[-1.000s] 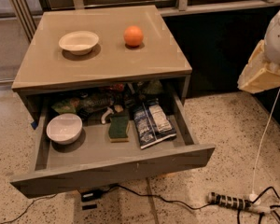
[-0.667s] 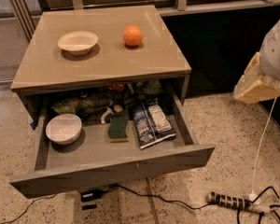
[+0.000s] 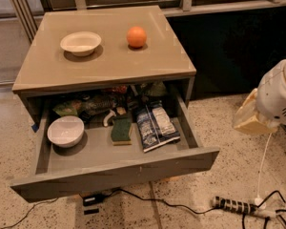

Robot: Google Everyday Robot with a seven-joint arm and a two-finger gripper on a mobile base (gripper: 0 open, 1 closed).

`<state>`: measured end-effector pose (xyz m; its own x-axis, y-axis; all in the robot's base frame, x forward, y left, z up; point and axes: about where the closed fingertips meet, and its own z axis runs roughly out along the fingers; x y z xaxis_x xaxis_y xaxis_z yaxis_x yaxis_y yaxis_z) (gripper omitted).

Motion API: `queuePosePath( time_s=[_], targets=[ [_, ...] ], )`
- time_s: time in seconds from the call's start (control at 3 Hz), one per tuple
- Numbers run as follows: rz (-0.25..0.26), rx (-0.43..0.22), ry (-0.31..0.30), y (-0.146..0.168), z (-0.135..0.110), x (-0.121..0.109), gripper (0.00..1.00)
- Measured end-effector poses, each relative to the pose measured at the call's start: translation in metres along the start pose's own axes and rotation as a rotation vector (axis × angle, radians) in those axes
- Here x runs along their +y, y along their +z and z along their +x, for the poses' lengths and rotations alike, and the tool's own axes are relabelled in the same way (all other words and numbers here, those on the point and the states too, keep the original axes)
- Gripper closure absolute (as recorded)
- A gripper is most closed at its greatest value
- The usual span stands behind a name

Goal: Close top drawer

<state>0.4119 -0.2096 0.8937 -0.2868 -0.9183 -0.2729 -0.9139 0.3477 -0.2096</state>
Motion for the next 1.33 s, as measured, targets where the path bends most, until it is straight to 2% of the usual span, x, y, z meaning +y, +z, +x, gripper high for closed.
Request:
queuePosePath(
  time_s=[0.33,0.67,1.33],
  targets=[
    [-0.004,0.000,0.022,0.028,0.003,0.020,1.00],
    [-0.079,0.031,0.063,0.071,0.005,0.057,1.00],
    [-0.117,0.030,0.071,0.086,0.012,0.073,1.00]
  ],
)
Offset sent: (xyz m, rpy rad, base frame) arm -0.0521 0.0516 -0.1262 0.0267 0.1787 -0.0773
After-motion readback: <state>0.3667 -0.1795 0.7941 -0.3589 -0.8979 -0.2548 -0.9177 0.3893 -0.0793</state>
